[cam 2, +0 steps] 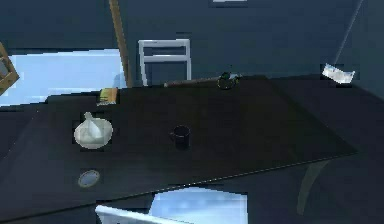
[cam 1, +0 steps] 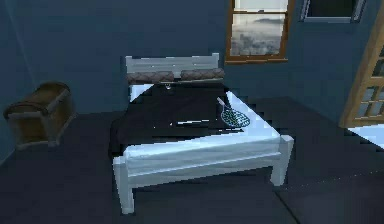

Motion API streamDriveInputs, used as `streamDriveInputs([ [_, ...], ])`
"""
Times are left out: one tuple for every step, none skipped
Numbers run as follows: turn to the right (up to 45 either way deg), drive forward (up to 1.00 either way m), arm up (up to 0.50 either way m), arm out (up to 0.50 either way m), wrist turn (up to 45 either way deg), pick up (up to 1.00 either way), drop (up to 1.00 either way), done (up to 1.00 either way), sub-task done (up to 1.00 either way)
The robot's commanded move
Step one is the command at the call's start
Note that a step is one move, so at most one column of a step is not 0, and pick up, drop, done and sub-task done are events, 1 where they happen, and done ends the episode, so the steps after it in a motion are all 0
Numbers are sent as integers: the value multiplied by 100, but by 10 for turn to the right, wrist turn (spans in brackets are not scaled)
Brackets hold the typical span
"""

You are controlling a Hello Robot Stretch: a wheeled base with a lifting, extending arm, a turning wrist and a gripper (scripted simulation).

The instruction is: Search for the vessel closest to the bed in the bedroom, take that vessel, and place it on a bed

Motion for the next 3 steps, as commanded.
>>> streamDriveInputs([
  [-240,0,0,0,0,0,0,0,0],
  [360,0,0,0,0,0,0,0,0],
  [0,30,0,0,0,0,0,0,0],
])
